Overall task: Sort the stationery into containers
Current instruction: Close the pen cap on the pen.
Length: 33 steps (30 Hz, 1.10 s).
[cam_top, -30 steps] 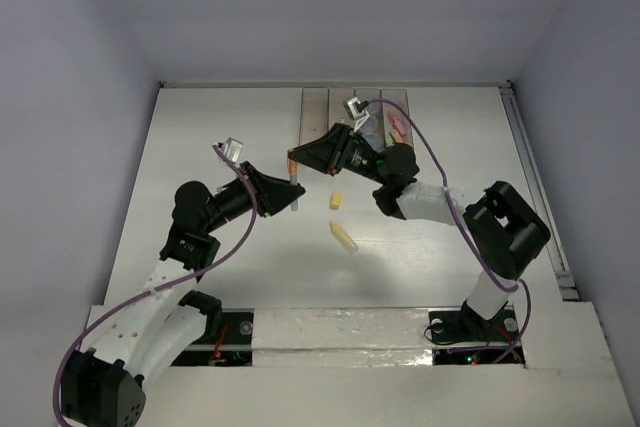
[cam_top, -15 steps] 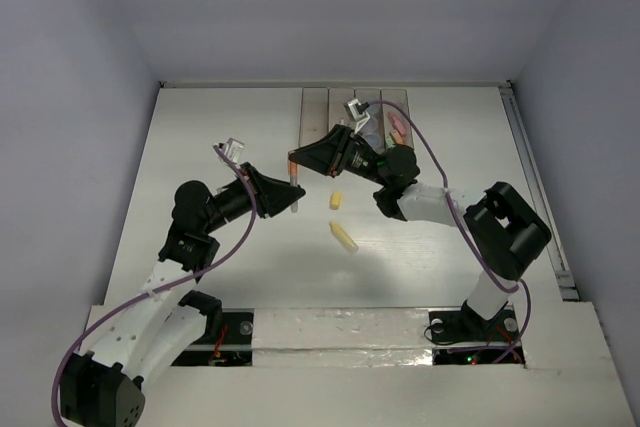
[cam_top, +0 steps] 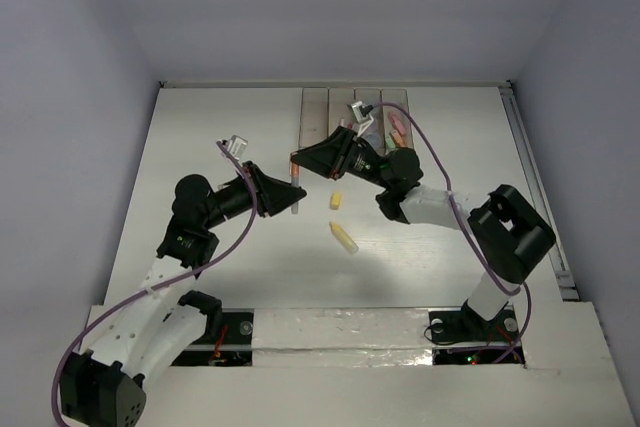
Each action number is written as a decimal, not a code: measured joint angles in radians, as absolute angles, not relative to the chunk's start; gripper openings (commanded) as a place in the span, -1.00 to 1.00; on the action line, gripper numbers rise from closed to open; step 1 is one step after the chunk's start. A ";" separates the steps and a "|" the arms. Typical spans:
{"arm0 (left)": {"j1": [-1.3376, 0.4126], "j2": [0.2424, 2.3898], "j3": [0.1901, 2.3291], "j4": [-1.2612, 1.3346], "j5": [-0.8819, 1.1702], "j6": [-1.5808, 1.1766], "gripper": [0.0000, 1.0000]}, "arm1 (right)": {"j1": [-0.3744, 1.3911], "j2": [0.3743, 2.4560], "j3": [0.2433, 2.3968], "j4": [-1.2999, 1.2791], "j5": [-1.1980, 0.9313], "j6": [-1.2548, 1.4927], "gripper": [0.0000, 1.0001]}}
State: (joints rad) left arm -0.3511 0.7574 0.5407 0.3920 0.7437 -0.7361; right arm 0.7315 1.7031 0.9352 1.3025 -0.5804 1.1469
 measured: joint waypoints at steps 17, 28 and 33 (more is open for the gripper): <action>-0.250 0.803 0.566 0.390 0.909 -0.772 -1.00 | 0.754 1.693 0.874 1.343 -0.495 1.086 -1.00; -0.235 0.839 0.590 0.392 0.932 -0.776 -1.00 | 0.774 1.662 0.874 1.281 -0.437 0.986 -1.00; -0.233 0.854 0.591 0.392 0.935 -0.776 -1.00 | 0.781 1.654 0.867 1.246 -0.413 0.954 -1.00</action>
State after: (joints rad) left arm -0.2333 0.8539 0.5911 0.3916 0.9352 -0.7761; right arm 0.7815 1.6539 0.8673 1.2465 -0.4133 0.9539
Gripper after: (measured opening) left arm 0.247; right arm 0.347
